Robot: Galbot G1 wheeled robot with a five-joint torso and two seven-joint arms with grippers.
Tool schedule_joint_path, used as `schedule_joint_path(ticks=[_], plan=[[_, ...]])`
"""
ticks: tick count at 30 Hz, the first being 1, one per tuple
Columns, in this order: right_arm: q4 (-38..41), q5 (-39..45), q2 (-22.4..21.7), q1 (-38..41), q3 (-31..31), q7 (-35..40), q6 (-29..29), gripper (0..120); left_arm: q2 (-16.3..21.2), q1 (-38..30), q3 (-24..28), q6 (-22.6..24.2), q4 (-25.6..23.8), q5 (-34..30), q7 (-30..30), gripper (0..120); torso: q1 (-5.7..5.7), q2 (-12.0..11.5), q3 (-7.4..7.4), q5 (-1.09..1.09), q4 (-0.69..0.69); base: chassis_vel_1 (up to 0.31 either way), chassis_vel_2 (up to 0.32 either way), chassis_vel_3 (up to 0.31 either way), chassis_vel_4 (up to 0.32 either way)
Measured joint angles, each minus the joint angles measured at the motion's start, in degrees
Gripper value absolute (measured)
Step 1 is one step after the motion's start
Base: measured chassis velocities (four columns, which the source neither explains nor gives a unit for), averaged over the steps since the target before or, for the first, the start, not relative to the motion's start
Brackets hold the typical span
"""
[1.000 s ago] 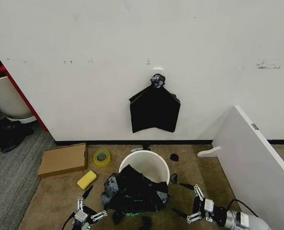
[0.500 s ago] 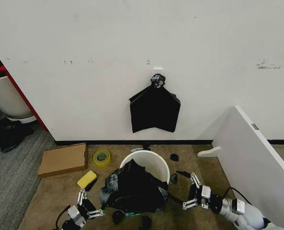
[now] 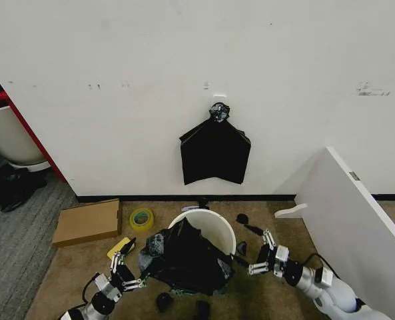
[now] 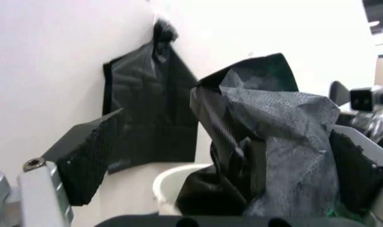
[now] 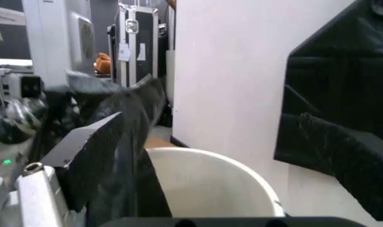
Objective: Place the garbage bag over the trash bin.
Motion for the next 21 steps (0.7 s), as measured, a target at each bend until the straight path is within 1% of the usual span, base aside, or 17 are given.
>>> schedule_joint_path(ticks=[2,5,6,9,13,14,17,20,21], plan=[[1.7,-1.1,0.4,-0.5,-0.5,0.4,-0.2,100,-0.1,-0.6,0.8,-0.6,1.5,1.1,-0.9,100,0.00,0.0,0.00,0.00,-0.02,0.000,0.000,0.000,0.000],[5.1,-6.2,1.1,-1.7,-2.0,3.9,-1.2,100,-1.0,-1.0,2.2,-1.6,3.3,2.7,-1.3,100,0.00,0.0,-0.01,0.00,-0.02,0.000,0.000,0.000,0.000],[5.1,-6.2,1.1,-1.7,-2.0,3.9,-1.2,100,-1.0,-1.0,2.2,-1.6,3.3,2.7,-1.3,100,0.00,0.0,-0.01,0.00,-0.02,0.000,0.000,0.000,0.000],[6.6,-11.6,2.0,-1.6,-4.0,8.8,-2.8,100,-2.0,-1.0,3.4,-2.9,4.1,3.5,-1.7,100,0.00,0.0,0.00,-0.01,-0.02,0.000,0.000,0.000,0.000],[9.6,-15.8,2.6,-0.7,-7.4,19.8,-7.9,100,-2.6,-0.5,3.8,-3.7,3.6,4.4,-2.1,100,0.00,0.0,-0.01,-0.01,-0.01,0.000,0.000,0.000,0.000],[9.6,-15.8,2.6,-0.7,-7.4,19.8,-7.9,100,-2.6,-0.5,3.8,-3.7,3.6,4.4,-2.1,100,0.00,0.0,-0.01,-0.01,-0.01,0.000,0.000,0.000,0.000],[13.1,-18.9,2.1,0.9,-10.7,28.9,-14.8,100,-2.2,-0.2,2.9,-4.7,3.2,5.6,-2.0,100,0.00,0.0,-0.01,-0.01,-0.02,0.000,0.000,0.000,0.000],[15.7,-20.2,1.7,3.6,-13.8,34.2,-20.9,100,-1.6,0.0,2.3,-5.2,3.0,5.8,-2.0,100,0.00,0.0,-0.01,0.00,-0.01,0.000,0.000,0.000,0.000],[15.7,-20.2,1.7,3.6,-13.8,34.2,-20.9,100,-1.6,0.0,2.3,-5.2,3.0,5.8,-2.0,100,0.00,0.0,-0.01,0.00,-0.01,0.000,0.000,0.000,0.000]])
